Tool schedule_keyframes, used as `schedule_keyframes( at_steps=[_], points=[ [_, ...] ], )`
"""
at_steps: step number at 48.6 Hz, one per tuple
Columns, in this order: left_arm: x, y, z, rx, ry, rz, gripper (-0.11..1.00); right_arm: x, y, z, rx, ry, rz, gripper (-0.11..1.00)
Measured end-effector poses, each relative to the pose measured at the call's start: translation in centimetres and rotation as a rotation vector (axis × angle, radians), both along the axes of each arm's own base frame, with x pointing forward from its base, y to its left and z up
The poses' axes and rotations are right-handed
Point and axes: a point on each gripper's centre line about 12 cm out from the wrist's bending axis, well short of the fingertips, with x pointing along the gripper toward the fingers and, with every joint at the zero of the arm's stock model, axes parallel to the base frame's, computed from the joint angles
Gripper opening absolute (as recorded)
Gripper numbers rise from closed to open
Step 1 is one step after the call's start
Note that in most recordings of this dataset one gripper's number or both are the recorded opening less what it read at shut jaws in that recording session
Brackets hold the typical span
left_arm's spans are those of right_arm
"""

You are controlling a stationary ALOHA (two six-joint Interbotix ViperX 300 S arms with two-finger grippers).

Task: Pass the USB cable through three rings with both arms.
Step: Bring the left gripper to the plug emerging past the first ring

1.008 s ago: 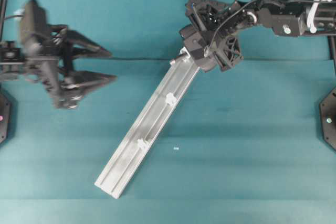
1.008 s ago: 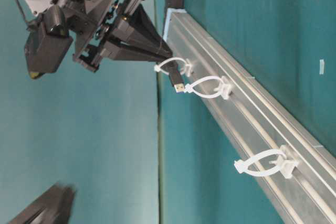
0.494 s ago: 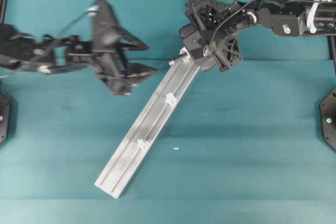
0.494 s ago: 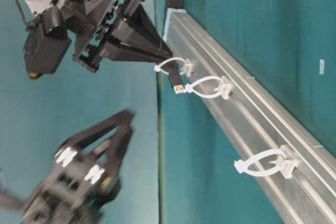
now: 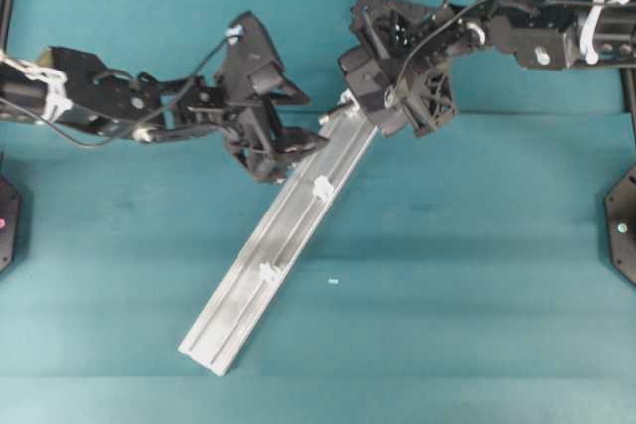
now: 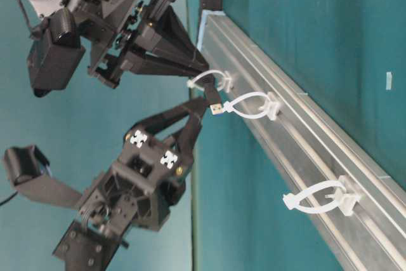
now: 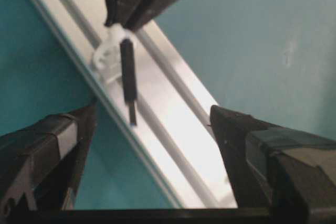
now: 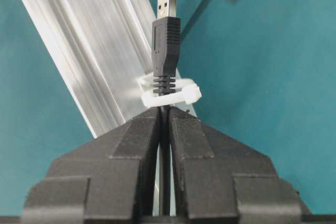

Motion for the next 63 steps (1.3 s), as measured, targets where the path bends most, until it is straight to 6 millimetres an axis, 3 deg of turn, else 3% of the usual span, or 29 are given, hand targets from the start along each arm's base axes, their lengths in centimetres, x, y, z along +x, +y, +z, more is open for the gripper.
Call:
schedule_keyframes(
  at_steps=[26,34,46,53,63],
  points=[
    [0.9,1.5,-2.7,-0.014,0.047,0.028,0.92,0.1,0.1,0.0,0.002,-0.003,0.0,0.1],
    [2.1,1.8,-2.5,-0.009,0.029,0.028,0.92,0.1,0.0,0.0,-0.001,-0.006,-0.002,0.1],
    [2.2,1.7,-2.8,-0.021,0.036,0.032,0.89,0.1,0.0,0.0,-0.001,-0.008,-0.003,0.1],
    [2.1,1.7,-3.0,-0.028,0.048,0.035,0.73,0.1,0.0,0.0,-0.001,-0.008,-0.003,0.1],
    [2.1,1.7,-3.1,-0.027,0.053,0.033,0.16,0.1,0.0,0.1,0.001,-0.008,-0.007,0.1]
  ],
)
